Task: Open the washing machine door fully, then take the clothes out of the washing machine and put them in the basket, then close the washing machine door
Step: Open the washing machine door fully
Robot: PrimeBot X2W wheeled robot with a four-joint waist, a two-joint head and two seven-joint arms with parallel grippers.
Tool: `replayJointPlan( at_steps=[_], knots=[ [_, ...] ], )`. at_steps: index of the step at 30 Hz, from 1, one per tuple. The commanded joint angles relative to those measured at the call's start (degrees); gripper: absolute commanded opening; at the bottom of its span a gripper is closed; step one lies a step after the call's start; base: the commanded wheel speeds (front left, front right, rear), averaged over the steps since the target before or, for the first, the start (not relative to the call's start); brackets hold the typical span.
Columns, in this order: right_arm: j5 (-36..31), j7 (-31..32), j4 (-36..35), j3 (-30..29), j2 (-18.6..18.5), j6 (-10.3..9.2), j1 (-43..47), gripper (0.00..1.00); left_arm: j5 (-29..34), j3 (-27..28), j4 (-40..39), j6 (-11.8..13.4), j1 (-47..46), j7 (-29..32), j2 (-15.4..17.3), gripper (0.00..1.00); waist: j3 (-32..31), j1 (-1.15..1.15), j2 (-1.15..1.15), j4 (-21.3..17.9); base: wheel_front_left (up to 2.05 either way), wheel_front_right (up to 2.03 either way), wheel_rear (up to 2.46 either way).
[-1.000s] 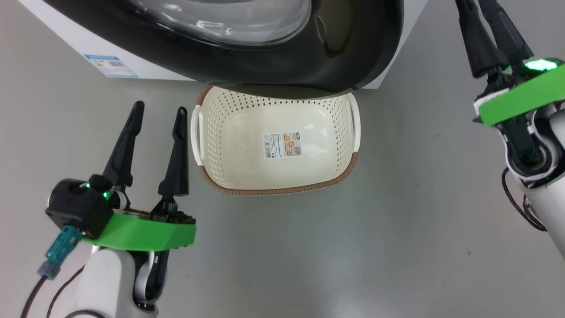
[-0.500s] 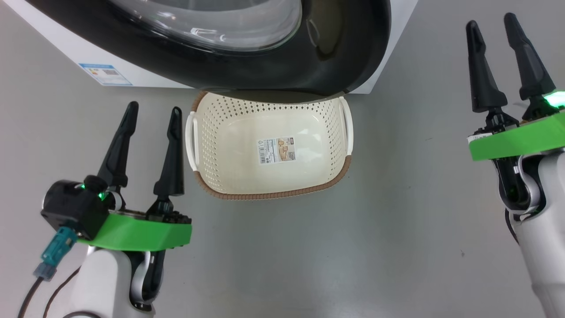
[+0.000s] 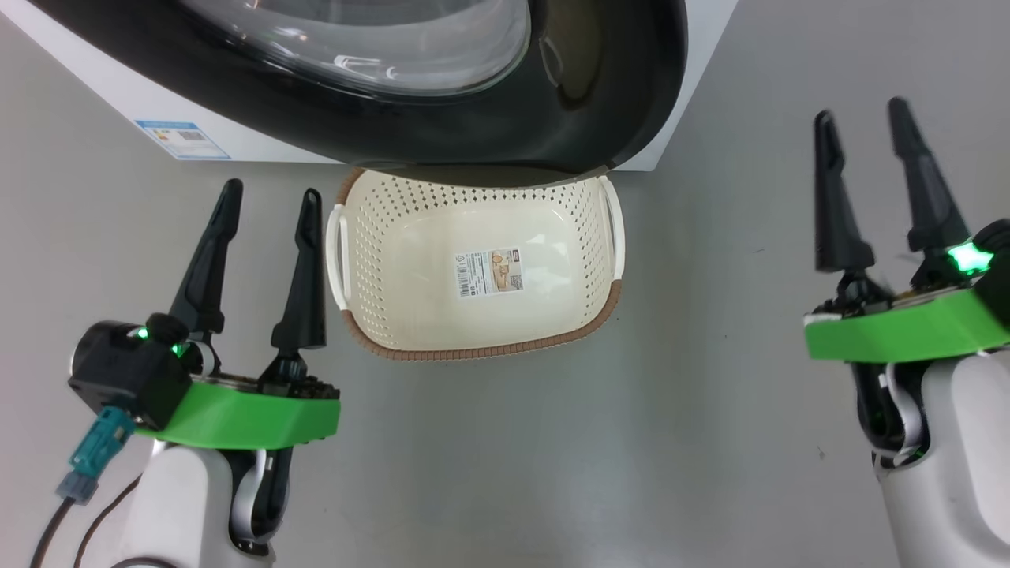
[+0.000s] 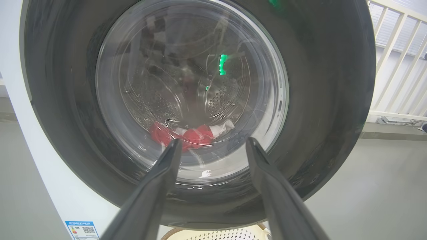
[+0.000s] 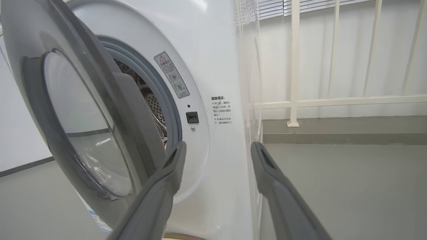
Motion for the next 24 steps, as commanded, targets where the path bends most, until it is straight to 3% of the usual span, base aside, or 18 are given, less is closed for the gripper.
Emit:
replayJointPlan(
  at_steps=[1, 15, 24],
  knots=[
    [-1.1, -0.4, -1.8, 1.2, 0.4, 0.42, 1.2, 1.00, 0.7, 1.7, -1.8, -0.3, 1.2, -0.4, 1.1, 1.00, -0.1, 0.00, 0.00, -0.1, 0.00, 0.00, 0.00],
    [-3.7, -0.4, -2.0, 1.7, 0.2, 0.42, 3.0, 1.00, 0.9, 1.5, -2.3, -0.3, 1.7, -0.4, 1.1, 1.00, -0.3, 0.00, 0.00, 0.2, 0.00, 0.00, 0.00],
    [-1.7, -0.4, -1.4, 2.3, 0.5, 0.42, 2.7, 1.00, 1.1, 1.3, -2.2, -0.3, 1.6, -0.4, 1.1, 1.00, -0.1, 0.00, 0.00, 0.1, 0.00, 0.00, 0.00]
  ],
)
